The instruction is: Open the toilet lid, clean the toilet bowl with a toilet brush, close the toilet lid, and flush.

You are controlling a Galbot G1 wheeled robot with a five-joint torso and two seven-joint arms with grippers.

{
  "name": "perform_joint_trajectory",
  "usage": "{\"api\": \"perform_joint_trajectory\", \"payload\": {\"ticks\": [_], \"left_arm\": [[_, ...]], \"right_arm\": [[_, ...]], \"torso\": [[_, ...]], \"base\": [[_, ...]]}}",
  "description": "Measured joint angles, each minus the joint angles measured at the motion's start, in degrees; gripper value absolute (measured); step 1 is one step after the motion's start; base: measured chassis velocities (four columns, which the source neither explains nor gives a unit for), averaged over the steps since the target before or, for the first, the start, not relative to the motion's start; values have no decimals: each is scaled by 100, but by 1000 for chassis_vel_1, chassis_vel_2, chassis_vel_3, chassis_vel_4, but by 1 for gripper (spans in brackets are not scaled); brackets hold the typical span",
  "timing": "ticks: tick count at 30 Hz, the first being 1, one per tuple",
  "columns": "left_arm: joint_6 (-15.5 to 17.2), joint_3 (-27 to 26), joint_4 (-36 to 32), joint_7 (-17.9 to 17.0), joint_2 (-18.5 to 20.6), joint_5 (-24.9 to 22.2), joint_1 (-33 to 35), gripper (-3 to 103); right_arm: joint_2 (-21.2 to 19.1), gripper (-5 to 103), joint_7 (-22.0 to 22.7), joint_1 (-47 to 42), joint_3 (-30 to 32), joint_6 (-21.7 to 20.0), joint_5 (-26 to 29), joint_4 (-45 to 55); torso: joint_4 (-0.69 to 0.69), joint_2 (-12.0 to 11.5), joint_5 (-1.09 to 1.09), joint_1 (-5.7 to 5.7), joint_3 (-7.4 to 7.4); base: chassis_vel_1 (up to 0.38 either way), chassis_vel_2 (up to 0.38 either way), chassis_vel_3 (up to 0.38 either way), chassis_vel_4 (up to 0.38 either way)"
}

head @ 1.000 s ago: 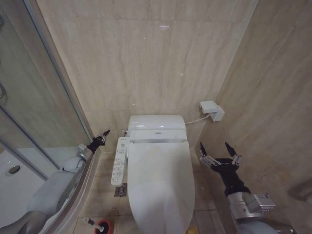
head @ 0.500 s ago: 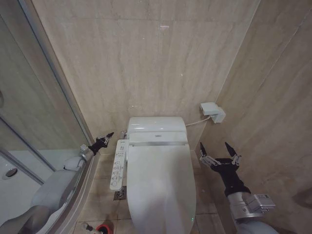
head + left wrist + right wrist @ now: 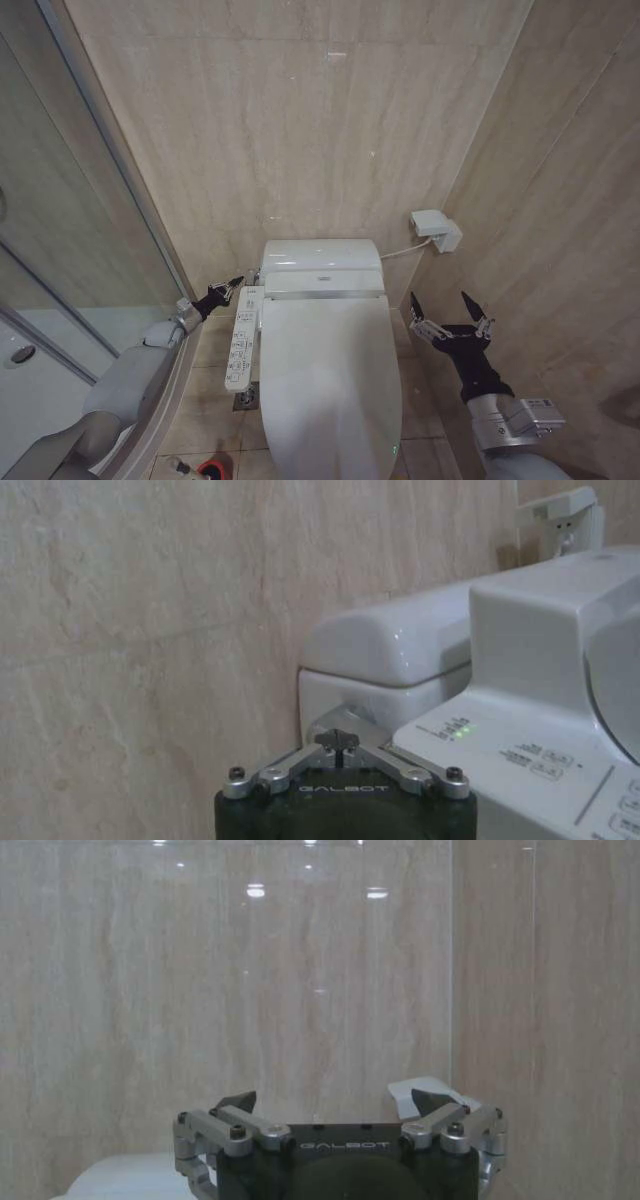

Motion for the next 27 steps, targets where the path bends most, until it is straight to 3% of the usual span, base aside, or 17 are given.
{"api": "perform_joint_trajectory", "payload": {"ticks": [27], "left_arm": [[-162, -26, 709, 333, -288, 236, -328, 0]], "right_arm": [[0, 100, 0, 0, 0, 0, 0, 0]], "torso": [[1, 0, 2, 0, -1]], "base": [[0, 0, 0, 0]]}}
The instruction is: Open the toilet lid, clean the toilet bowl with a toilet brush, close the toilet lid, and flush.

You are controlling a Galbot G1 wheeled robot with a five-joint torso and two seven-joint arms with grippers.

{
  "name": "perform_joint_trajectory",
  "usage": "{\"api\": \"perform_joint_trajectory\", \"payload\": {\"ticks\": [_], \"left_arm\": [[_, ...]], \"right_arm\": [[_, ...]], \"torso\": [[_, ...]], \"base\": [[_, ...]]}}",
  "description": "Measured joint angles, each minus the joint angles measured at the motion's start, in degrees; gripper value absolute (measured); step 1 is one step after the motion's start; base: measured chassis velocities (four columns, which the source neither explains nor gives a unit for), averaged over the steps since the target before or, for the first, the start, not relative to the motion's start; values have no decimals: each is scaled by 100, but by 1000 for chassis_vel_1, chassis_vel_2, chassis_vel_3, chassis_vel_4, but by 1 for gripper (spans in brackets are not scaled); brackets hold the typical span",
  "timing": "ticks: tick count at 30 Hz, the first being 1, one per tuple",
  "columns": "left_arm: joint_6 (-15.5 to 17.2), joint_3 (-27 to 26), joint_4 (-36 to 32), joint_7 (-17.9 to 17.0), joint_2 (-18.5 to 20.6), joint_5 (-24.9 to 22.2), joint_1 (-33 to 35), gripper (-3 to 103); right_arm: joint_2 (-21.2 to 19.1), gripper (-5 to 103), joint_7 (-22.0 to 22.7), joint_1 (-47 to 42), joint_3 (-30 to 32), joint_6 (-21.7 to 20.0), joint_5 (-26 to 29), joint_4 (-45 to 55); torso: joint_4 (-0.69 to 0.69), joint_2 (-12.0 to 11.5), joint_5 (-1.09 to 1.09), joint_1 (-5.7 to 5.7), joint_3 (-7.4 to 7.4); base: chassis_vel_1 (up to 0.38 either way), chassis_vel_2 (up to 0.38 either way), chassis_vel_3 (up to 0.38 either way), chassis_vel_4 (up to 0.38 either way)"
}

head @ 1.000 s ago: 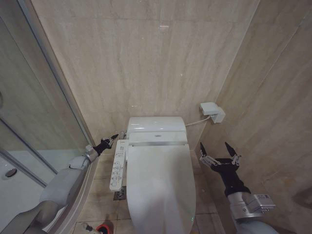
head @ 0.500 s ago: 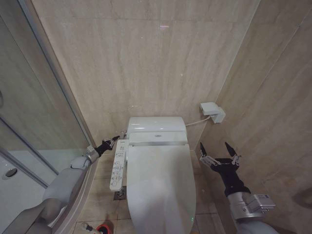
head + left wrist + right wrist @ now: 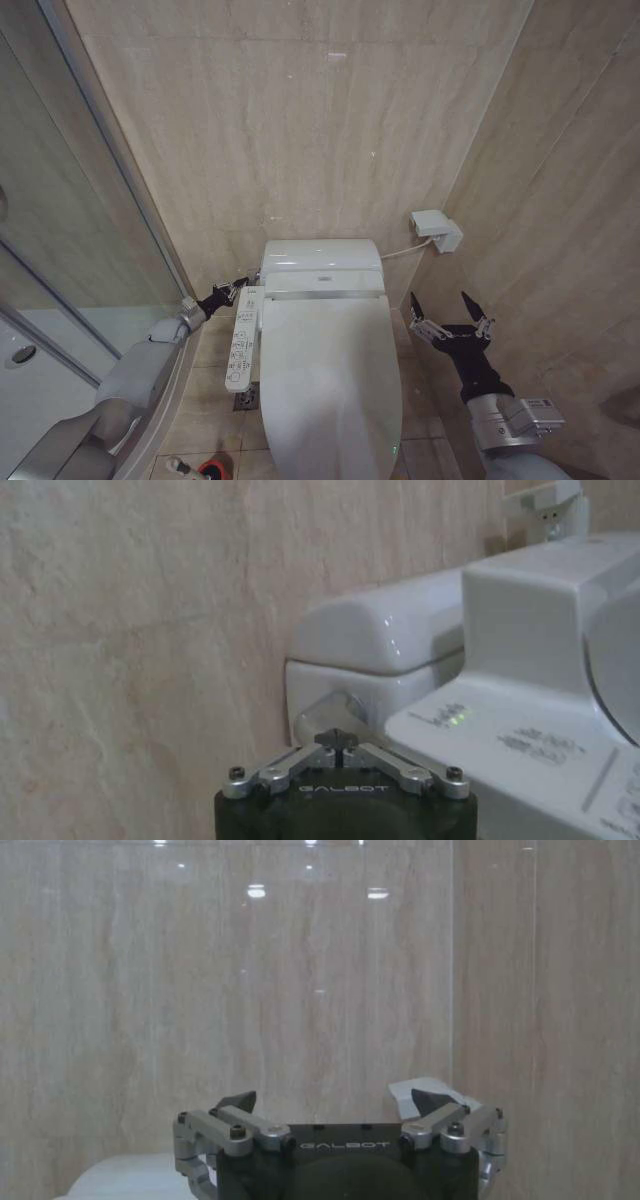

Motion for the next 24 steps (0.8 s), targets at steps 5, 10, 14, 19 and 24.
{"api": "perform_joint_trajectory", "payload": {"ticks": [5, 10, 14, 19, 24], "left_arm": [[13, 14, 105, 25, -28, 37, -8, 0], [-32, -8, 325, 2, -88, 25, -122, 0], [-45, -25, 461, -16, -110, -74, -194, 0], [10, -112, 709, -23, -245, -144, -267, 0], [85, -224, 568, -104, -306, -150, -71, 0]], "right_arm": [[0, 100, 0, 0, 0, 0, 0, 0], [0, 100, 0, 0, 0, 0, 0, 0], [0, 100, 0, 0, 0, 0, 0, 0], [0, 100, 0, 0, 0, 0, 0, 0], [0, 100, 0, 0, 0, 0, 0, 0]], "torso": [[-3, 0, -4, 1, 1], [-2, -1, -3, 1, 1], [-3, 0, -2, 1, 1], [-1, 0, -2, 1, 1], [-3, -1, -1, 1, 1]], "base": [[0, 0, 0, 0], [0, 0, 0, 0], [0, 0, 0, 0], [0, 0, 0, 0], [0, 0, 0, 0]]}}
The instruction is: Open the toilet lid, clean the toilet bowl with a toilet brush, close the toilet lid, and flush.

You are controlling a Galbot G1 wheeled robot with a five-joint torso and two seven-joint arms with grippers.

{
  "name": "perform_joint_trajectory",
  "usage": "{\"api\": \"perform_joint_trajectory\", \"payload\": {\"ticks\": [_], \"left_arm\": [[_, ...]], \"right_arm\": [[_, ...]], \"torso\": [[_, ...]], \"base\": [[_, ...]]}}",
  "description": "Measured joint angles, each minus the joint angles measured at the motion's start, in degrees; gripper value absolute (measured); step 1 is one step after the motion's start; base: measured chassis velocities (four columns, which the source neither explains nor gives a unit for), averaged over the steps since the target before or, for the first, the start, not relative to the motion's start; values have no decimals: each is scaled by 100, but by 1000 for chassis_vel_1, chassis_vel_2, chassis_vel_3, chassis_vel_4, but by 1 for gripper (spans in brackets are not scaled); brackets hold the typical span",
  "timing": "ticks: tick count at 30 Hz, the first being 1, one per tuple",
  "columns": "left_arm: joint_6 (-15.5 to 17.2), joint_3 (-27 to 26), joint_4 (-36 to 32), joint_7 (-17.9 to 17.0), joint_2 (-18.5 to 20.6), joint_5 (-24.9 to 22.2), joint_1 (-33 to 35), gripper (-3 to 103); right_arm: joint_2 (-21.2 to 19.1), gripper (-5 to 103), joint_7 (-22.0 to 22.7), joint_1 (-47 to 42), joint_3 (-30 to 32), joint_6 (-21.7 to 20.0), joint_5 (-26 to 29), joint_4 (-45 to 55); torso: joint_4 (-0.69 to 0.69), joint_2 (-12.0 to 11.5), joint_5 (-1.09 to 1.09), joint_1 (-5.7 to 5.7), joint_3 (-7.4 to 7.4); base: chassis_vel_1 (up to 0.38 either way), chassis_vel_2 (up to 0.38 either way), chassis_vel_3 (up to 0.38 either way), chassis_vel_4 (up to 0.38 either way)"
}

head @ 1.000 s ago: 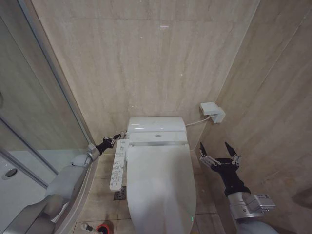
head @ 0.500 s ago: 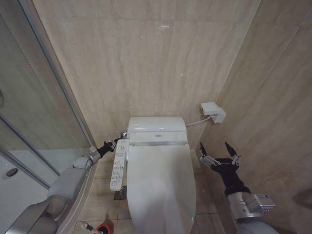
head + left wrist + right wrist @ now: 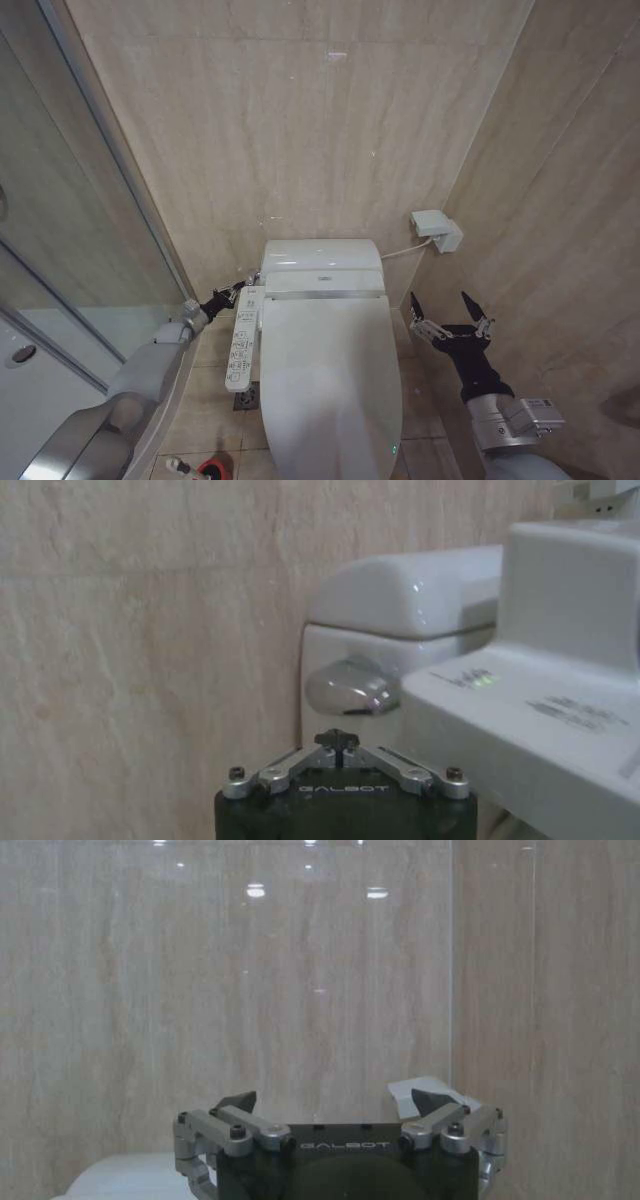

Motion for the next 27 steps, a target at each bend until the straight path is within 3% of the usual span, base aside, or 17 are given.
{"api": "perform_joint_trajectory", "payload": {"ticks": [6, 13, 15, 16, 17, 19, 20, 27], "left_arm": [[64, -111, -196, -128, 86, -45, 275, 0], [162, -768, -957, -538, 225, 85, 1025, 0], [247, -1136, -1376, -950, 277, 153, 1384, 0], [356, -1347, -1757, -1319, 324, 168, 1658, 0], [356, -1347, -1757, -1319, 324, 168, 1658, 0], [566, -1632, -2406, -1850, 417, 167, 2119, 0], [566, -1632, -2406, -1850, 417, 167, 2119, 0], [1103, -2077, -4415, -2830, 671, -32, 3270, 0]], "right_arm": [[0, 100, 0, 0, 0, 0, 0, 0], [-1, 100, 0, 0, -1, 0, 0, 0], [0, 100, 0, 0, 0, 0, 0, 0], [0, 100, 0, 0, 0, 0, 0, 0], [0, 100, 0, 0, 0, 0, 0, 0], [0, 100, 1, 0, 1, 0, 0, 0], [0, 100, 1, 0, 1, 0, 0, 0], [0, 100, 0, 0, 0, 0, 0, 0]], "torso": [[3, 0, 1, -1, 0], [3, 0, -1, -1, 0], [1, 0, -1, -1, 0], [2, 0, -1, -1, -1], [2, 0, -1, -1, -1], [2, 0, -1, -1, 0], [2, 0, -1, -1, 0], [1, 0, -1, -1, -1]], "base": [[0, 0, 0, 0], [0, 0, 0, 0], [0, 0, 0, 0], [0, 0, 0, 0], [0, 0, 0, 0], [0, 0, 0, 0], [0, 0, 0, 0], [0, 0, 0, 0]]}}
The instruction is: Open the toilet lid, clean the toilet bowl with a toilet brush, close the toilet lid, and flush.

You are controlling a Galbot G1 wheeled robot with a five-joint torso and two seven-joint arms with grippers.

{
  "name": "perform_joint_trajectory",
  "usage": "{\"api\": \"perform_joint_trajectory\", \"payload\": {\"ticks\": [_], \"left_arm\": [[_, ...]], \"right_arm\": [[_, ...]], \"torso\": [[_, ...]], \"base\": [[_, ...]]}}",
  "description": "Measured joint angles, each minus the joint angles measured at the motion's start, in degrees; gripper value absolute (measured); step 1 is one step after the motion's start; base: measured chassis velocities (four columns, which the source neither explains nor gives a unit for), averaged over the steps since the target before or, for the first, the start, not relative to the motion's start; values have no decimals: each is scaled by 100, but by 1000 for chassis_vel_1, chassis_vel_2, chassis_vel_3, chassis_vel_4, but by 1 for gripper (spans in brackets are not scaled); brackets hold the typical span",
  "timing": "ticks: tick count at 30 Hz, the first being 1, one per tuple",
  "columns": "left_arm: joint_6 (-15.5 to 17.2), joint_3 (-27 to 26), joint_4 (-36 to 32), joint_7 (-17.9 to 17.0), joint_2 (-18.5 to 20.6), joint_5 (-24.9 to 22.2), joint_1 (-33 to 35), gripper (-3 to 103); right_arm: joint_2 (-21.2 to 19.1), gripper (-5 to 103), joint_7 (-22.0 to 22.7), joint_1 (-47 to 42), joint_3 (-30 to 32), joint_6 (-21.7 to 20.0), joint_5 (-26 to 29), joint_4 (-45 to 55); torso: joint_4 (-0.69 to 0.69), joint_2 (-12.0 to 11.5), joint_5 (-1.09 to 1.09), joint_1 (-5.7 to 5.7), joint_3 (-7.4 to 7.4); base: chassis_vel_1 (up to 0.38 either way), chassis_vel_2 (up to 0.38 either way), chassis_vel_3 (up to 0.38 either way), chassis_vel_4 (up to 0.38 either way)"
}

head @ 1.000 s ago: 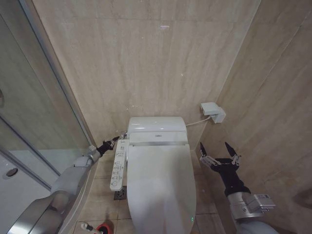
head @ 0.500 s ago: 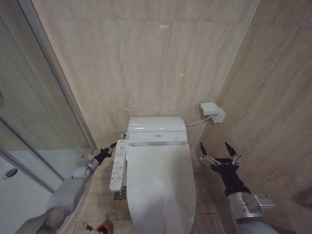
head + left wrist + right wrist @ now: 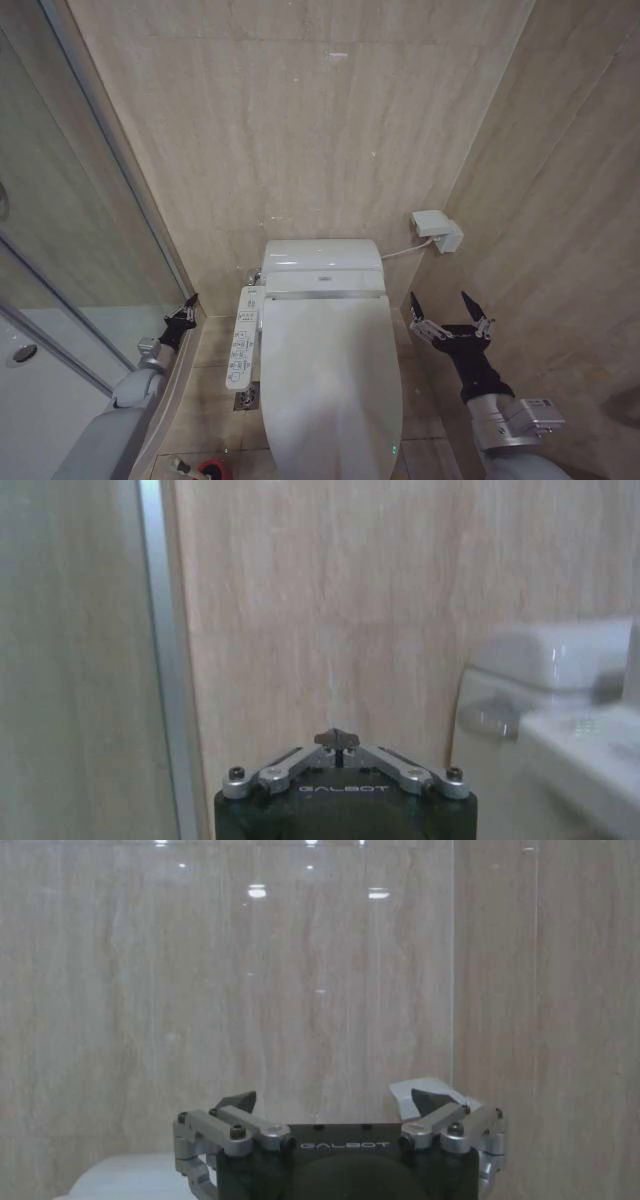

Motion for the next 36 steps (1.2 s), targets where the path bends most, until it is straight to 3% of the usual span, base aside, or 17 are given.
{"api": "perform_joint_trajectory", "payload": {"ticks": [9, 23, 36], "left_arm": [[307, -576, -2057, -372, 24, -126, 1434, 0], [376, -1614, -3998, -635, -415, -51, 2869, 0], [618, -1839, -5200, -1032, -915, -13, 3932, 0]], "right_arm": [[-1, 100, 0, 0, 0, 0, 0, 0], [-1, 100, 0, 0, 0, 0, 0, 0], [-1, 100, 0, 0, 0, 0, 0, 0]], "torso": [[2, 0, 1, 0, 0], [1, 0, 1, 1, 0], [1, 0, 1, 0, 0]], "base": [[0, 0, 0, 0], [0, 0, 0, 0], [0, 0, 0, 0]]}}
